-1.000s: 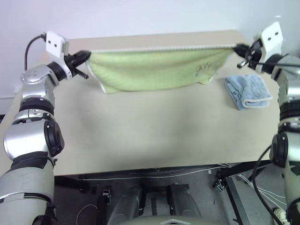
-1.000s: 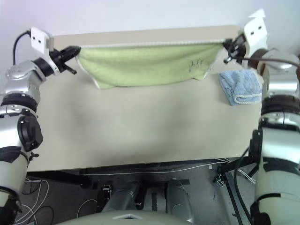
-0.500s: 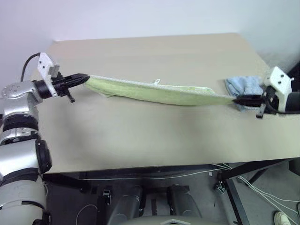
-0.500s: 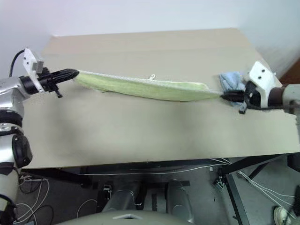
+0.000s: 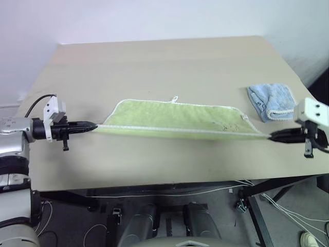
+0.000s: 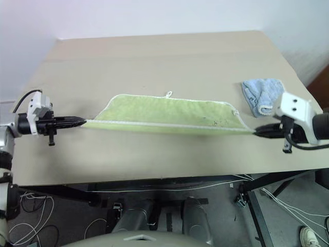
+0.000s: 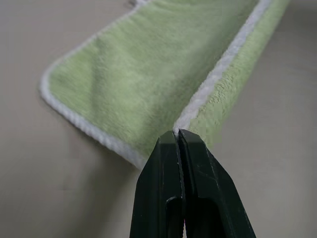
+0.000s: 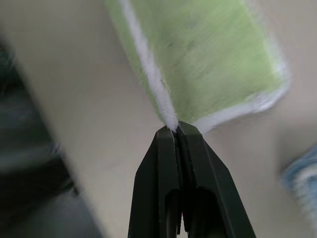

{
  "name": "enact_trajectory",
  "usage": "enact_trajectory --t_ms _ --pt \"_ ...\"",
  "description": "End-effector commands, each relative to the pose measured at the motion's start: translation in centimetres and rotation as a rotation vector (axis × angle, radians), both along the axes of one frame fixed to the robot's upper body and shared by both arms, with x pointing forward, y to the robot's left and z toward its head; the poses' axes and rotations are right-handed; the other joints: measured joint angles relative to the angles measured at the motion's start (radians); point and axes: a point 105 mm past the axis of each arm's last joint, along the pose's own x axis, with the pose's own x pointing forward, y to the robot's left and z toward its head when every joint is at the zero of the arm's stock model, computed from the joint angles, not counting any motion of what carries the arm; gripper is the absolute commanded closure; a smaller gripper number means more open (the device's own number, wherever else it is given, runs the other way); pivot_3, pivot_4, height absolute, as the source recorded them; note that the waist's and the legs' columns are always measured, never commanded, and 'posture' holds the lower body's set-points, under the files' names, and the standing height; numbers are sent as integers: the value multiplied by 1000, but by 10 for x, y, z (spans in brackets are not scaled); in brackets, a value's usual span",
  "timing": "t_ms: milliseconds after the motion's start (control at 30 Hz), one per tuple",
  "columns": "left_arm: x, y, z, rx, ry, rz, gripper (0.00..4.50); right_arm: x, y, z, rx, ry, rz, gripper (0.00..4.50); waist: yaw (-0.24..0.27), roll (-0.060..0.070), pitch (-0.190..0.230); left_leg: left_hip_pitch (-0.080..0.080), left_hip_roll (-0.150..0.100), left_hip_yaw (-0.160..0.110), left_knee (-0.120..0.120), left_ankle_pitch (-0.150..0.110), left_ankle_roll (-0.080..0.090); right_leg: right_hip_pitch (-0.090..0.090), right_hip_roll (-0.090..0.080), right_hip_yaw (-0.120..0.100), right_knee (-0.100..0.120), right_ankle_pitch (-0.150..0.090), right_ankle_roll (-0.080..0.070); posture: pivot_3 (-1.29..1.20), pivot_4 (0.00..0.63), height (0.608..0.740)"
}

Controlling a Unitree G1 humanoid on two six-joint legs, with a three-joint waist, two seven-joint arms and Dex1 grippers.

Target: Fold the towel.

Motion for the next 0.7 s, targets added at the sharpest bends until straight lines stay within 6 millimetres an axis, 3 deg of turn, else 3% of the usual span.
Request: enact_trajectory --t_ms 33,300,400,633,700 --pt "-6 11 20 16 -35 20 4459 -5 -15 10 -92 -21 -3 4500 2 0 0 0 0 0 1 0 0 1 0 0 0 0 0 0 150 740" --pt "11 0 23 -46 -100 47 4459 8 0 8 -34 -45 51 4500 22 1 0 1 0 0 0 0 0 2 -1 0 0 -2 -3 0 150 740" --pt "19 -33 30 -158 -130 -12 4459 17 16 0 40 -50 78 4500 24 1 0 0 0 0 0 -1 1 1 -1 -1 -3 0 0 0 150 740" --pt "-14 -68 33 -123 -37 -248 4459 26 17 2 36 -77 73 4500 16 1 0 -2 0 1 -1 -1 2 -2 0 0 -3 0 0 0 150 740" --pt "-23 -73 29 -87 24 -292 4061 29 19 2 39 -84 74 4500 17 1 0 -2 0 1 -1 -1 2 -1 0 0 -2 0 0 0 150 740"
